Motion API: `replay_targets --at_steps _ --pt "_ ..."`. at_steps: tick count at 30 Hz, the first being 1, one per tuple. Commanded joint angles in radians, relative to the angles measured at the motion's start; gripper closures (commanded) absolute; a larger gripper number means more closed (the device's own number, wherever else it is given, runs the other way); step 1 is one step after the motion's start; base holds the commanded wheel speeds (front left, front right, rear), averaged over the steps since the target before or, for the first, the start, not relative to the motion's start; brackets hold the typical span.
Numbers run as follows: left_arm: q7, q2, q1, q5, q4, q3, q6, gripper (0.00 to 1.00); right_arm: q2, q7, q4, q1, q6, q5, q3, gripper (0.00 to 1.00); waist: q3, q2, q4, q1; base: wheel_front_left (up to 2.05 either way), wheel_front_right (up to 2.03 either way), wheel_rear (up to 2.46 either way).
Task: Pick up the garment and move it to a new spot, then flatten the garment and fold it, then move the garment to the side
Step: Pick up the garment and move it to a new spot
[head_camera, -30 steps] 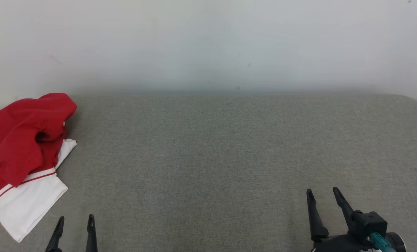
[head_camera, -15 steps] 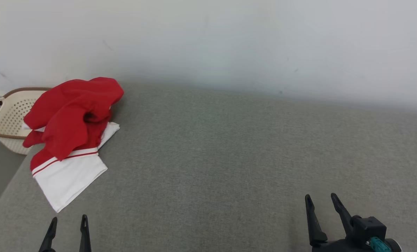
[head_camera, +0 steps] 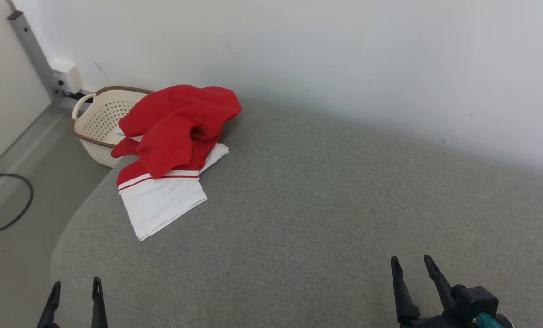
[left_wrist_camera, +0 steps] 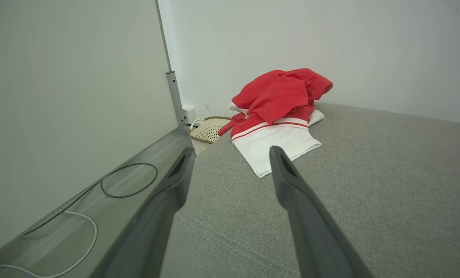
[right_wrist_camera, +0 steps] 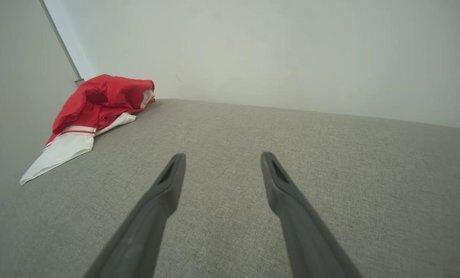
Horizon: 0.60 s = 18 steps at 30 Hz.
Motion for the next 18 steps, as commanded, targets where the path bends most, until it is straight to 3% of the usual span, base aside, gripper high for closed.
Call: replay_targets --at_steps 1,11,18 --pt "-0.005 0.005 0.019 -0.002 -0.004 0.001 0.004 0.00 -0.001 -0.008 0.002 -0.009 0.001 0.008 0.007 0.00 -0.011 0.0000 0.062 0.0000 0.00 0.00 0.00" --pt "-0.005 0.014 0.024 0.000 -0.009 -0.009 0.004 0.00 -0.001 -0.024 0.022 -0.014 0.001 0.031 0.031 0.00 -0.021 0.0000 0.114 0.0000 0.00 0.00 0.00" --pt "-0.012 0.016 0.025 -0.007 -0.002 -0.019 0.001 0.00 -0.001 -0.034 0.036 -0.023 0.001 0.046 0.055 0.00 -0.023 0.0000 0.110 0.0000 0.00 0.00 0.00"
